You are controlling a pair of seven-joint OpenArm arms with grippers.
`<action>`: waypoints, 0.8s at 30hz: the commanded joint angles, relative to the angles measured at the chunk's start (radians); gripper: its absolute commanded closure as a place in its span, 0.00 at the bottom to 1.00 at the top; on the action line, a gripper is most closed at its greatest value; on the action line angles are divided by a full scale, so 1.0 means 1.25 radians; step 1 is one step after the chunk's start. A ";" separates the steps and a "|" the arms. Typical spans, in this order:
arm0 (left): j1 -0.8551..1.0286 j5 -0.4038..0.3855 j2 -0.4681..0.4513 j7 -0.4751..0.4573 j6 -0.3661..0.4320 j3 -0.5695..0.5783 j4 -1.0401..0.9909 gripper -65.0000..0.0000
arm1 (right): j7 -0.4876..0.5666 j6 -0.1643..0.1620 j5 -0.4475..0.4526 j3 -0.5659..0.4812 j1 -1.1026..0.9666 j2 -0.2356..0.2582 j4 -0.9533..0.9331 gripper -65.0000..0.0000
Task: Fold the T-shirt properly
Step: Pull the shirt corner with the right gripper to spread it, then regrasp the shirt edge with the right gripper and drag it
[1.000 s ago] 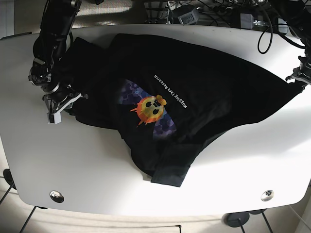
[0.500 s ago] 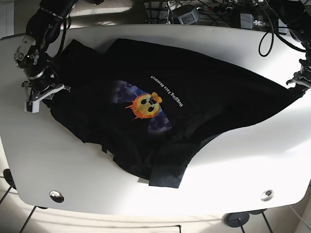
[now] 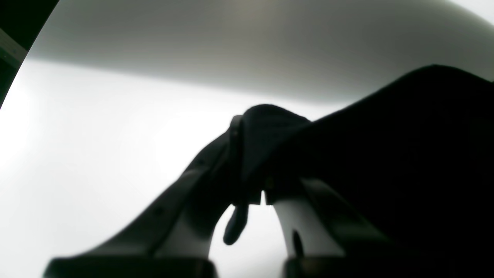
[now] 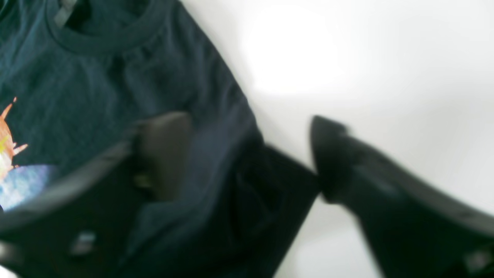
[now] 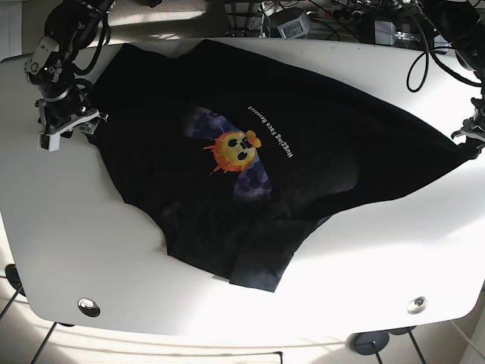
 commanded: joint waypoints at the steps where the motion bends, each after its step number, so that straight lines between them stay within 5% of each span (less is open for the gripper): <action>1: -0.007 -0.010 -0.025 -0.020 0.001 -0.005 0.013 1.00 | 0.030 0.002 0.004 -0.027 0.055 0.015 0.002 0.08; 8: -0.007 -0.010 -0.025 -0.020 0.001 -0.005 0.013 1.00 | 0.072 0.002 -0.031 -0.156 0.261 0.038 -0.216 0.08; 11: -0.007 -0.010 -0.025 -0.020 0.001 -0.005 0.013 1.00 | 0.151 0.003 -0.086 -0.192 0.324 0.040 -0.342 0.08; 16: -0.007 -0.010 -0.025 -0.020 0.001 -0.005 0.013 1.00 | 0.282 0.003 -0.117 -0.267 0.344 0.079 -0.495 0.08; 22: -0.007 -0.010 -0.025 -0.020 0.000 -0.007 0.013 1.00 | 0.312 0.003 -0.118 -0.270 0.335 0.086 -0.543 0.09; 24: -0.007 -0.010 -0.025 -0.020 0.000 -0.005 0.013 1.00 | 0.312 0.004 -0.117 -0.273 0.309 0.079 -0.534 0.23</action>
